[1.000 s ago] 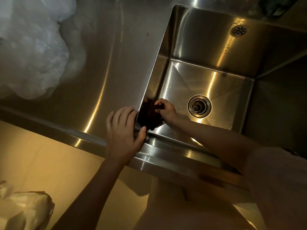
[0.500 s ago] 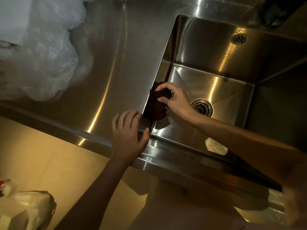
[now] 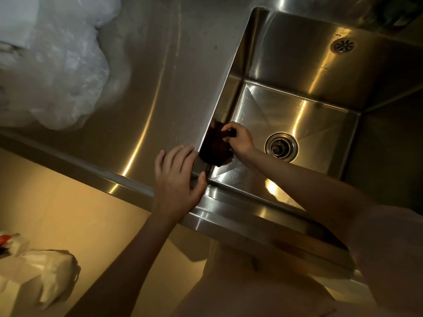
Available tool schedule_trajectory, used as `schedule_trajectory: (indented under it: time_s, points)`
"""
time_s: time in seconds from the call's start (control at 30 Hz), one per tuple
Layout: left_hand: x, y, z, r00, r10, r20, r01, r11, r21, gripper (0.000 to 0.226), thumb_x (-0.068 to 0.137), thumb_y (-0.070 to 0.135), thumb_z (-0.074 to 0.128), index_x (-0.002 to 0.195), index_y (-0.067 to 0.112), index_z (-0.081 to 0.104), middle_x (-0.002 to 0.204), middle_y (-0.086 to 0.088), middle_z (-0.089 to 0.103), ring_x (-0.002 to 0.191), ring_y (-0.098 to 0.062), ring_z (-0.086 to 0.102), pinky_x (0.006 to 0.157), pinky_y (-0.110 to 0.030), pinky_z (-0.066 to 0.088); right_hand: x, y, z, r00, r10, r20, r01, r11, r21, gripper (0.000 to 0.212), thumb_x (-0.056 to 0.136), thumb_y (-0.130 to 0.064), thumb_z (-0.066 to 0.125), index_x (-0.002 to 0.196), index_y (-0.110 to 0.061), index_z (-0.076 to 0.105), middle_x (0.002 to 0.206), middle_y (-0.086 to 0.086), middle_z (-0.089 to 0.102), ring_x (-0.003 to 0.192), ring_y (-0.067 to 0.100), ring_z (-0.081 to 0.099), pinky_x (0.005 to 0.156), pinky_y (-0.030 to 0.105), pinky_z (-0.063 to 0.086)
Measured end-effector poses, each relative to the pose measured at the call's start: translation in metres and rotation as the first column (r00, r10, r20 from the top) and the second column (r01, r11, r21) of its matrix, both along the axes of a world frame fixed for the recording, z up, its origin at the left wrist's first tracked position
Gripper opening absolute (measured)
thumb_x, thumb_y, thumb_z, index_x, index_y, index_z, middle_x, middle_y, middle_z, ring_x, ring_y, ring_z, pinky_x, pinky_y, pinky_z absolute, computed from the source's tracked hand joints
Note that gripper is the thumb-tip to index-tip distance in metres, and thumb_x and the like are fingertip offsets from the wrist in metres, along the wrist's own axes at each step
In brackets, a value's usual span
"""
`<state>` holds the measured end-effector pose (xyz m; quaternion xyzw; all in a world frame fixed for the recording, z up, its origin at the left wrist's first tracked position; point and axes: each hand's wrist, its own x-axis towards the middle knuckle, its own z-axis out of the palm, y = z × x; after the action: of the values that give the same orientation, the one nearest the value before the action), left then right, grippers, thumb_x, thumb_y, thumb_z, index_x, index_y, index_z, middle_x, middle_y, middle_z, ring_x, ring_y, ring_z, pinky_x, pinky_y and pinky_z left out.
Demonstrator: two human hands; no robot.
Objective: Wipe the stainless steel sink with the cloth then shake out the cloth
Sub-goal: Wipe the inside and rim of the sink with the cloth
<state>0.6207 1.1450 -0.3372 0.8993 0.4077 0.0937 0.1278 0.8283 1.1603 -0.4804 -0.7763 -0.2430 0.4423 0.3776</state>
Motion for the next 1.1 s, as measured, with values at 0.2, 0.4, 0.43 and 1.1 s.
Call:
schedule_trajectory:
  time_s: [0.2,0.4,0.43,1.1]
  points:
    - [0.004,0.002,0.005,1.000,0.005,-0.027,-0.003,0.999,0.053,0.044,0.089,0.036,0.048,0.118,0.008,0.064,0.125,-0.007,0.063,0.122,-0.022,0.050,0.112,-0.056,0.025,0.012,-0.005,0.085,0.997,0.052,0.057,-0.066,0.955,0.288,0.051,0.073,0.002,0.071,0.080,-0.047,0.062,0.099,-0.018,0.059,0.101,0.017,0.060,0.084,0.044,0.055]
    - [0.047,0.037,0.012,1.000,0.017,0.018,-0.019,0.994,0.112,0.032,0.089,0.023,0.050,0.115,0.009,0.063,0.119,-0.005,0.064,0.115,-0.023,0.056,0.113,-0.053,0.025,0.026,-0.003,0.125,0.994,0.061,0.086,-0.091,0.908,0.410,0.039,0.073,0.004,0.071,0.092,-0.030,0.065,0.105,-0.009,0.061,0.105,0.015,0.058,0.093,0.032,0.049]
    - [0.058,0.045,0.012,1.000,0.017,0.014,-0.019,0.994,0.111,0.033,0.090,0.023,0.049,0.116,0.009,0.062,0.120,-0.005,0.063,0.115,-0.023,0.056,0.113,-0.052,0.025,0.027,0.001,0.119,0.994,0.052,0.095,-0.085,0.916,0.391,0.038,0.073,0.003,0.071,0.092,-0.028,0.065,0.104,-0.008,0.061,0.104,0.014,0.058,0.093,0.033,0.048]
    - [0.119,0.102,-0.013,0.999,0.034,0.012,-0.036,0.991,0.132,0.033,0.088,0.017,0.047,0.116,0.005,0.059,0.121,-0.013,0.058,0.112,-0.032,0.050,0.097,-0.045,0.038,0.037,0.028,0.015,0.986,-0.103,-0.132,0.115,0.990,0.085,0.045,0.074,0.003,0.067,0.079,-0.042,0.069,0.098,-0.008,0.065,0.098,0.027,0.065,0.079,0.049,0.058]
